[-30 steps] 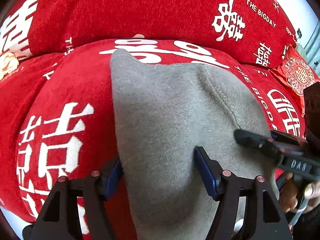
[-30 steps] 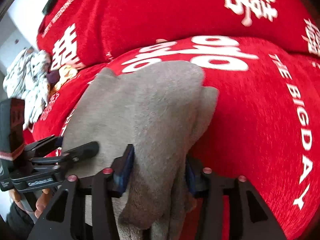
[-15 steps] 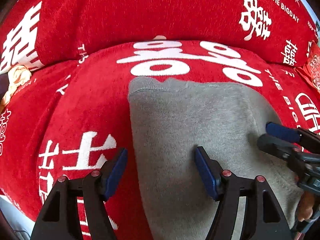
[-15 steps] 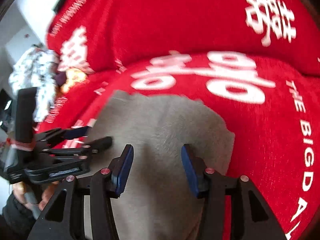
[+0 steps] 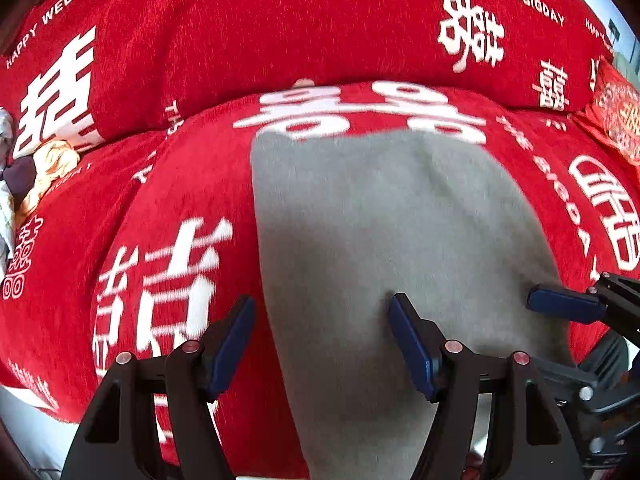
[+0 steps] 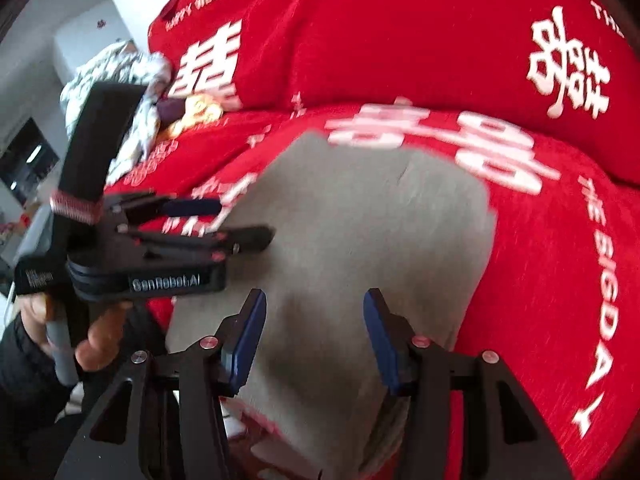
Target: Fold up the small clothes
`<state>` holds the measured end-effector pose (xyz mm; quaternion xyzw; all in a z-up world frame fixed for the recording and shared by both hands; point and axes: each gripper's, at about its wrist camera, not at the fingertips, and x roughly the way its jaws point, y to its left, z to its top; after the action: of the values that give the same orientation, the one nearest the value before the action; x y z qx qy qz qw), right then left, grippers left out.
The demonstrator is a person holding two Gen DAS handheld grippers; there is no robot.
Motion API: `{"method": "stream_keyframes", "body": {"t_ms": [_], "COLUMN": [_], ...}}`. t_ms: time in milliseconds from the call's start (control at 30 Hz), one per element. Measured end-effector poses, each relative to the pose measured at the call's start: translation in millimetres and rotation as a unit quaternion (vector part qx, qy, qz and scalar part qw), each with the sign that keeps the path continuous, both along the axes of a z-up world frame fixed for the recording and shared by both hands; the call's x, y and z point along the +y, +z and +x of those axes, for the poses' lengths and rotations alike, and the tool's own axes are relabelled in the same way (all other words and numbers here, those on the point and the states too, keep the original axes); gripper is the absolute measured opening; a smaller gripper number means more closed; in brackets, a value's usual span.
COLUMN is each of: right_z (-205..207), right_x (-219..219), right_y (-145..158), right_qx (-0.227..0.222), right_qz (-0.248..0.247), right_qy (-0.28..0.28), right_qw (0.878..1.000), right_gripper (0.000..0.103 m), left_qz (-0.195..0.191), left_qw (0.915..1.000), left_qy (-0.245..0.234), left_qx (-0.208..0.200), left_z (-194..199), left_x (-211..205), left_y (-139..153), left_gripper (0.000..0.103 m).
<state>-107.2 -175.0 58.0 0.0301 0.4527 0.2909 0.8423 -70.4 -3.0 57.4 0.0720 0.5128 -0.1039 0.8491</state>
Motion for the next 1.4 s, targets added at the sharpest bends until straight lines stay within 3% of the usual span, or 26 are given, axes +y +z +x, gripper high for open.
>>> {"method": "stream_keyframes", "body": {"t_ms": [67, 133, 233, 433, 533, 900, 1100, 1400], "right_z": [-8, -14, -21, -33, -41, -41, -39, -36], "right_x": [-2, -8, -15, -16, -14, -3, -1, -1], "right_y": [-14, -18, -18, -16, -5, 9, 11, 10], "right_qx": [0.003, -0.008, -0.01, -0.014, -0.026, -0.04, -0.041, -0.039], "right_qz": [-0.024, -0.014, -0.009, -0.048, -0.054, -0.088, -0.115, -0.135], "right_qy": [-0.006, -0.008, -0.015, -0.011, -0.009, -0.028, -0.043, -0.049], "right_qw": [1.0, 1.0, 1.0, 0.999, 0.998, 0.995, 0.992, 0.989], "right_gripper": [0.054, 0.054, 0.054, 0.054, 0.06, 0.062, 0.067, 0.068], "left_qz": [-0.002, -0.006, 0.003, 0.012, 0.022, 0.019, -0.026, 0.011], "left_qw": [1.0, 1.0, 0.9999, 0.9997, 0.9993, 0.999, 0.9987, 0.9973], "left_qy": [-0.004, 0.0, 0.008, 0.008, 0.003, 0.029, 0.036, 0.069], "left_qx": [-0.001, -0.002, -0.01, -0.021, -0.029, -0.028, -0.023, -0.024], "left_z": [-8, -12, -18, -35, -43, -51, -53, -54], "left_x": [0, 3, 6, 9, 4, 4, 4, 4], "left_y": [-4, -5, -6, 3, 8, 15, 18, 12], "left_gripper": [0.07, 0.071, 0.082, 0.082, 0.082, 0.082, 0.082, 0.082]}}
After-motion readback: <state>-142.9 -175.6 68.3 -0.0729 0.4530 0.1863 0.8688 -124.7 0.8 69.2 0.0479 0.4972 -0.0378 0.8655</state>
